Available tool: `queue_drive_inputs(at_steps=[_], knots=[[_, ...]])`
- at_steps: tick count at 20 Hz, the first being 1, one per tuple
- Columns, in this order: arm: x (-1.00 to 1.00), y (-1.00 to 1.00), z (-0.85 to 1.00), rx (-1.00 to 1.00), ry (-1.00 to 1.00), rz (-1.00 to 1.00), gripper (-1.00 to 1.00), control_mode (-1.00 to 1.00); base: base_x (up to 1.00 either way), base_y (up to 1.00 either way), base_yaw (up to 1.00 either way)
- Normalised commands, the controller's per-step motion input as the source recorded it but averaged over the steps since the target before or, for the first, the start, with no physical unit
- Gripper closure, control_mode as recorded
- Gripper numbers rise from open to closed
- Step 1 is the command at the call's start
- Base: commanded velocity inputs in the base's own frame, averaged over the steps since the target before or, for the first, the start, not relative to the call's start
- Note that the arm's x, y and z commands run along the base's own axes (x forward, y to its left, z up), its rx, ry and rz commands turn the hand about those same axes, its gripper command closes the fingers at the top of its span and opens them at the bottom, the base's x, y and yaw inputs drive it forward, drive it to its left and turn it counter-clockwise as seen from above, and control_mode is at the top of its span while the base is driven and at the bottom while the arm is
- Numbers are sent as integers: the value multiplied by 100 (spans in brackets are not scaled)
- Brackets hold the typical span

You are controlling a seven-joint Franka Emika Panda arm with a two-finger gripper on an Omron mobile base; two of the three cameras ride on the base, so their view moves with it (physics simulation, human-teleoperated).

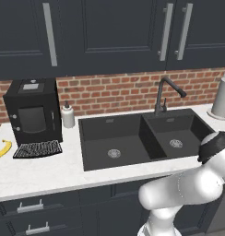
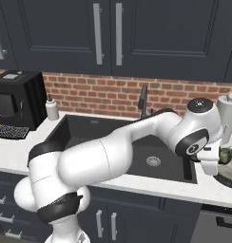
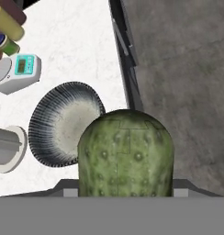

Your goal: Pick the cucumber from the sink and place it in the bowl. Then pick the bowl and place it in the microwave. Then close the microwave door and press the start button.

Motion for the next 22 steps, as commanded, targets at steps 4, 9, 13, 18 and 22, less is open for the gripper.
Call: queue_drive_inputs(at_steps=[4,9,13,18,22], knots=[[30,-27,-1,1,-3,0,100,-100,0,0,0],[27,-19,-12,2,0,0,100,-100,0,0,0],[42,-6,-33,1,0,1,100,-100,0,0,0],[47,-20,-39,1,0,3,100,-100,0,0,0],[18,-43,-14,4,0,0,100,-100,0,0,0]])
